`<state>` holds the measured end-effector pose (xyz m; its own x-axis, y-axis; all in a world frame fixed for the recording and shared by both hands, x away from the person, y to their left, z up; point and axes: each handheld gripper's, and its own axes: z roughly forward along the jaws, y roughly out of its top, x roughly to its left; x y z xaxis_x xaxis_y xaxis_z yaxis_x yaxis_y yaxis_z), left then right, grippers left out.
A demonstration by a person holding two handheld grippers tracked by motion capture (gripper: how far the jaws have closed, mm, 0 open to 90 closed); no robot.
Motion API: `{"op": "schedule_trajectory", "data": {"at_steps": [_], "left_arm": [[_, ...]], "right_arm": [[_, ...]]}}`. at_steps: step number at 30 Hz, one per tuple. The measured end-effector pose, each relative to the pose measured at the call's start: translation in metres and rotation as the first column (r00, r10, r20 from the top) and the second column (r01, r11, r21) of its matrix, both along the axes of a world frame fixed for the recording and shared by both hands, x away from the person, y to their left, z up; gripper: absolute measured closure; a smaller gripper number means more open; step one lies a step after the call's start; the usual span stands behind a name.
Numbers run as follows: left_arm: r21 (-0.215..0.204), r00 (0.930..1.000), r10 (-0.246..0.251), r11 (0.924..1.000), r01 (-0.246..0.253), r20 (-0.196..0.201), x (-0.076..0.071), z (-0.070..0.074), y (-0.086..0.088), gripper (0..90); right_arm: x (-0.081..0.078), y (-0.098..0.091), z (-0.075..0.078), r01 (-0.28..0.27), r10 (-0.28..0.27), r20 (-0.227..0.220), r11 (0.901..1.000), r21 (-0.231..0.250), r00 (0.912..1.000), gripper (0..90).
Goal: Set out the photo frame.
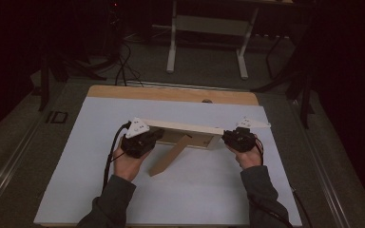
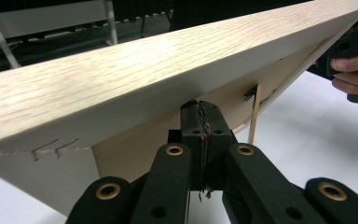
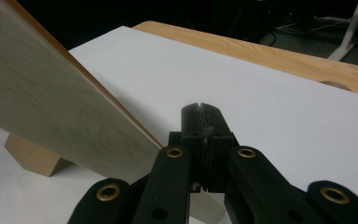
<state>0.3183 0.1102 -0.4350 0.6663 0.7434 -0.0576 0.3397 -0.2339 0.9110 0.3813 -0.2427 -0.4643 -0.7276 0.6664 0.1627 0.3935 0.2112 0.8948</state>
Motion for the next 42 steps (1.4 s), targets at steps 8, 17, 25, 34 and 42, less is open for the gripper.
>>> {"op": "schedule_trajectory", "data": {"at_steps": [8,17,25,34,42], "left_arm": [[-0.004,1.0,-0.002,1.0,0.002,-0.004,0.002,0.0,-0.002,90.0],[-0.012,1.0,-0.007,0.9999,0.007,-0.006,0.007,0.001,-0.009,90.0],[-0.008,0.9999,-0.015,0.9999,0.014,-0.004,0.01,0.002,-0.015,90.0],[-0.009,0.9999,-0.014,0.9999,0.014,-0.006,0.013,0.002,-0.017,90.0],[-0.015,0.9999,-0.008,0.9999,0.008,-0.01,0.015,0.001,-0.017,90.0]], "right_arm": [[-0.001,-0.001,0.0,-0.007,0.007,-0.003,1.0,0.001,1.0,89.1],[-0.003,0.002,0.0,-0.023,0.023,-0.003,0.9997,0.004,0.9997,89.1],[-0.007,0.004,0.0,-0.04,0.04,0.0,0.9992,-0.001,0.9992,89.1],[-0.009,0.005,0.001,-0.049,0.049,0.002,0.9988,-0.002,0.9988,89.1],[-0.009,0.006,0.0,-0.058,0.058,-0.001,0.9983,0.001,0.9983,89.1]]}}
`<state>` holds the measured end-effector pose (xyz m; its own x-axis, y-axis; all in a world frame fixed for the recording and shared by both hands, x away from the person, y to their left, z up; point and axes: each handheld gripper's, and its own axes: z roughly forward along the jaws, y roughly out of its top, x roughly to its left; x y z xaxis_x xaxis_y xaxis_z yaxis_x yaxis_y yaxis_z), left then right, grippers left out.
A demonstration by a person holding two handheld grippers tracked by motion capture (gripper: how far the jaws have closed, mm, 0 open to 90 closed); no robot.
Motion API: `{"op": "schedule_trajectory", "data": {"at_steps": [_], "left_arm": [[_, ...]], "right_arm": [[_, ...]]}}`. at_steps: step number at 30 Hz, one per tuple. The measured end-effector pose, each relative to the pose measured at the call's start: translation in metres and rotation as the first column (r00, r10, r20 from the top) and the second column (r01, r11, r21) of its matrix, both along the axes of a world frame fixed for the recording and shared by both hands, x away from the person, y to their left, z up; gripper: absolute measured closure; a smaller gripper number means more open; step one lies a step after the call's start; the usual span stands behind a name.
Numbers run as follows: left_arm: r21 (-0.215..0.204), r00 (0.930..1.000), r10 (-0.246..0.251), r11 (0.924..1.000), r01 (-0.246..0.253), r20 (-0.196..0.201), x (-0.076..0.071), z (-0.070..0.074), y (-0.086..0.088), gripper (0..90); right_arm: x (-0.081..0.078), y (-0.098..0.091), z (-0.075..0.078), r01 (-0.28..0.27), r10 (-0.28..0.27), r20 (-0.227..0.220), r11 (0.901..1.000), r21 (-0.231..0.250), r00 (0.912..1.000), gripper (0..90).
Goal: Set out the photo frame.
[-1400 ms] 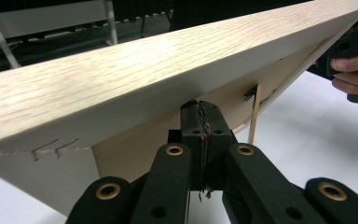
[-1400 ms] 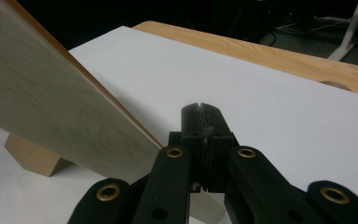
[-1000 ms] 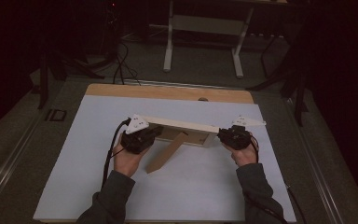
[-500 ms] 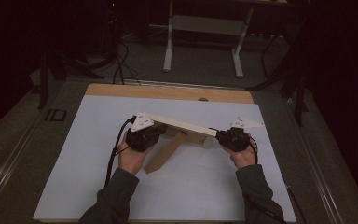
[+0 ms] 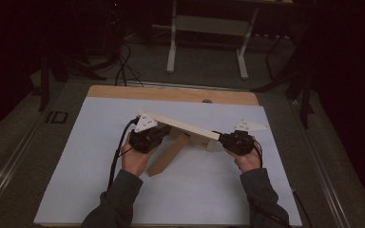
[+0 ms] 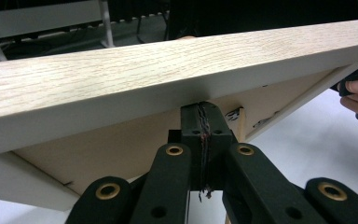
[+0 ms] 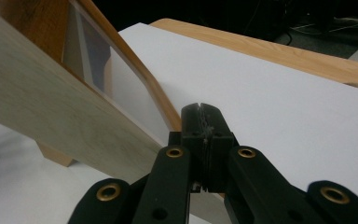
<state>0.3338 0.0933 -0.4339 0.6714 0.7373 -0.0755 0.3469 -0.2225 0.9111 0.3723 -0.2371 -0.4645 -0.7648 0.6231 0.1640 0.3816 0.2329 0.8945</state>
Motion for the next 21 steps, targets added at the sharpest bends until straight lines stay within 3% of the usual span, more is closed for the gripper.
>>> {"op": "schedule_trajectory", "data": {"at_steps": [21], "left_arm": [[0.01,1.0,0.004,0.9999,-0.004,-0.004,0.0049,-0.0005,-0.0037,90.0]], "right_arm": [[-0.0039,0.0057,-0.0033,-0.031,0.031,-0.009,0.9995,-0.006,0.9995,89.2]]}}
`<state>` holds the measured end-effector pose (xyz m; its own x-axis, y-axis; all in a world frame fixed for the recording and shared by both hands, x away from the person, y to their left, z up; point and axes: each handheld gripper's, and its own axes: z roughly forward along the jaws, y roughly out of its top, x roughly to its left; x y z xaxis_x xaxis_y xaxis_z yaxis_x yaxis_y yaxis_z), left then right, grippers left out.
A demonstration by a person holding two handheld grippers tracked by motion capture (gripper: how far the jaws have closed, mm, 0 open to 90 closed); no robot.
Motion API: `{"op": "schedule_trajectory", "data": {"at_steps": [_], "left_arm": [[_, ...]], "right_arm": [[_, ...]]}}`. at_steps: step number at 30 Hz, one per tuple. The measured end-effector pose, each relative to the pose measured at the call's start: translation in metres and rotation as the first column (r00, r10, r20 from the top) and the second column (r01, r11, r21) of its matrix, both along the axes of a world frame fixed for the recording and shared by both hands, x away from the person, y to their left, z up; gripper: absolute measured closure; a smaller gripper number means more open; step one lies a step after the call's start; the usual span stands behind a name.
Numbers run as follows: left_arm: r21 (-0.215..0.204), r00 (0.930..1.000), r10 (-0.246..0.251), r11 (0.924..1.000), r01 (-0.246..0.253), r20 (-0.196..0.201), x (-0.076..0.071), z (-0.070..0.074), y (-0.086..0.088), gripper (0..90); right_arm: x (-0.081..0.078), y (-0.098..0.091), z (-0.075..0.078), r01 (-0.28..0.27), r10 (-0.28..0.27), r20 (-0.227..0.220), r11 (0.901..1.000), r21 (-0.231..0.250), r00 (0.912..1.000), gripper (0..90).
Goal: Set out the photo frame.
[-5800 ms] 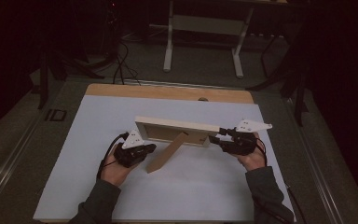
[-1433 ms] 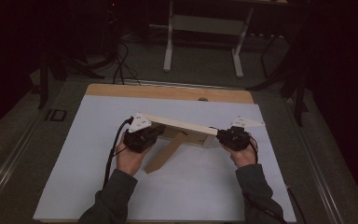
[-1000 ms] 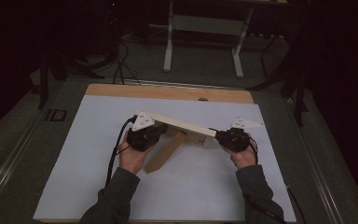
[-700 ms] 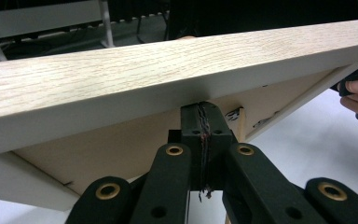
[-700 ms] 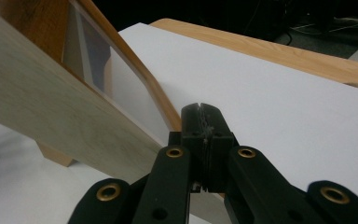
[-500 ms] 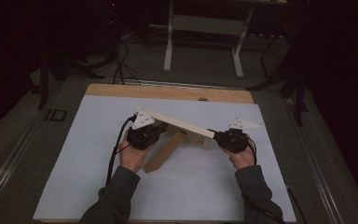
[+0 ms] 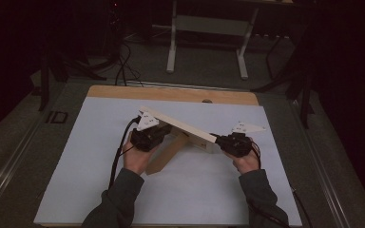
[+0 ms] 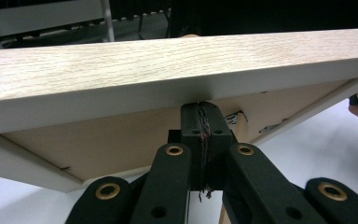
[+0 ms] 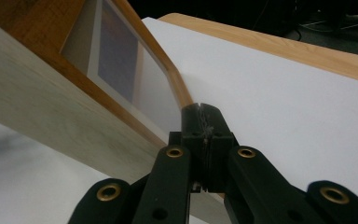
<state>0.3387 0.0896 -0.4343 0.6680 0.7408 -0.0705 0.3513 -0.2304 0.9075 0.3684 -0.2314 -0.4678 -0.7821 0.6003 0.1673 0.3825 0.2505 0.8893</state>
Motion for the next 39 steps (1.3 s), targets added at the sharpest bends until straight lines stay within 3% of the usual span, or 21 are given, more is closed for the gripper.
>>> {"op": "schedule_trajectory", "data": {"at_steps": [39], "left_arm": [[0.002,0.9999,-0.012,0.9999,0.012,-0.002,0.004,-0.001,-0.011,90.0]], "right_arm": [[-0.017,0.013,-0.001,-0.081,0.081,0.012,0.9966,-0.015,0.9967,89.4]]}}
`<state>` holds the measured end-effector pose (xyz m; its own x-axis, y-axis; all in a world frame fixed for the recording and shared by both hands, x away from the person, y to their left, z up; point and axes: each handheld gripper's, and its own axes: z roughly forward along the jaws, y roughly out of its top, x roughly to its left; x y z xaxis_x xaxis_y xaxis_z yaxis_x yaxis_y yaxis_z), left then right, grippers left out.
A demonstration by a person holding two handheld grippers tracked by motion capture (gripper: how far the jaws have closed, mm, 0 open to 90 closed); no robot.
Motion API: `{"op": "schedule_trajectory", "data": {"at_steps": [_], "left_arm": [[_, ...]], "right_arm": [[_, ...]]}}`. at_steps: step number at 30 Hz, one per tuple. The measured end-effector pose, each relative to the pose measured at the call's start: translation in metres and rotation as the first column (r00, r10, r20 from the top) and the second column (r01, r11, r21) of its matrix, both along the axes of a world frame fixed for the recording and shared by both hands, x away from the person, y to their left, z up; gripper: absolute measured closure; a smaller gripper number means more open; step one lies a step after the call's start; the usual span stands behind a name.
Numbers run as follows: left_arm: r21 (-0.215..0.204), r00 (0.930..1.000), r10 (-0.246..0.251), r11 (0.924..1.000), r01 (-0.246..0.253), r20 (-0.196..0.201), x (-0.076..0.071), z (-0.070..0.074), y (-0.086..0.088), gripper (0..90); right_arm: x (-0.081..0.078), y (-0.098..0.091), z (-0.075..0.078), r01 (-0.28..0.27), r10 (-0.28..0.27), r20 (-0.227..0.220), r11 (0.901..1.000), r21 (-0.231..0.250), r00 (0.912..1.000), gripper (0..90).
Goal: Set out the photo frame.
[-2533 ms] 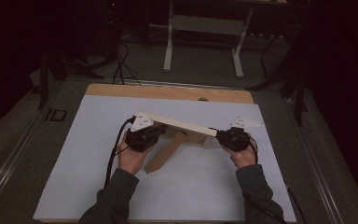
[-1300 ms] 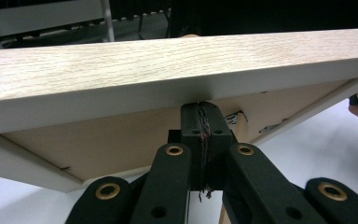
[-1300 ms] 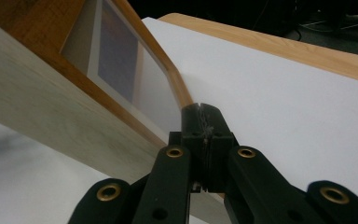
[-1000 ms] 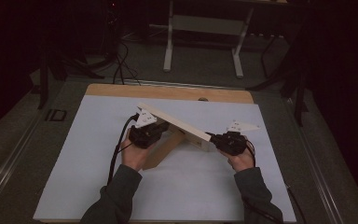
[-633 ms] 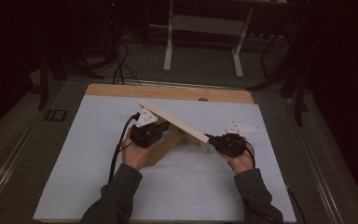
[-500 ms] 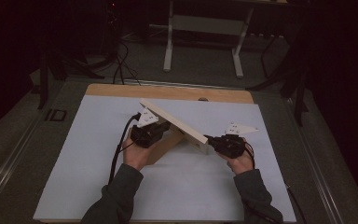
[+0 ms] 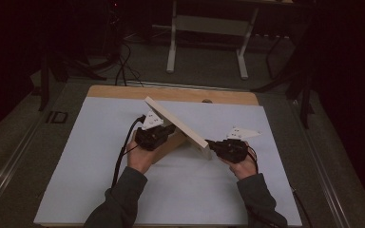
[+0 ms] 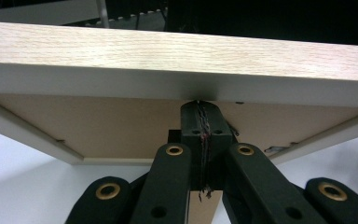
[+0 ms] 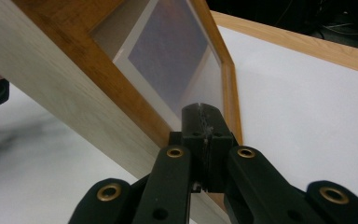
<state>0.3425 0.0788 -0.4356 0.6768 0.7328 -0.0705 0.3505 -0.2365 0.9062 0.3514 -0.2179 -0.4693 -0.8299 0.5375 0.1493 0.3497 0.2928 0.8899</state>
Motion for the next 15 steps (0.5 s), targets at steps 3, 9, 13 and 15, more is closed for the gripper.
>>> {"op": "schedule_trajectory", "data": {"at_steps": [3,9,13,15], "left_arm": [[-0.005,1.0,-0.006,1.0,0.006,0.002,-0.0015,0.0,-0.0021,90.0],[-0.007,1.0,-0.008,0.9999,0.008,0.002,-0.0012,0.0002,-0.0025,90.0],[-0.005,0.9999,-0.01,0.9999,0.01,0.003,-0.0013,0.0,-0.003,90.0],[-0.004,0.9999,-0.014,0.9999,0.014,0.002,-0.0016,-0.0004,-0.0035,90.0]], "right_arm": [[-0.001,0.0018,-0.0003,-0.006,0.006,0.001,1.0,0.005,1.0,89.4],[-0.0037,0.0071,0.0005,-0.023,0.023,0.006,0.9997,-0.002,0.9997,89.5],[-0.0048,0.0084,0.0021,-0.025,0.025,0.009,0.9997,0.0,0.9996,89.5],[-0.0056,0.0091,0.0029,-0.027,0.027,0.012,0.9996,0.002,0.9996,89.5]]}}
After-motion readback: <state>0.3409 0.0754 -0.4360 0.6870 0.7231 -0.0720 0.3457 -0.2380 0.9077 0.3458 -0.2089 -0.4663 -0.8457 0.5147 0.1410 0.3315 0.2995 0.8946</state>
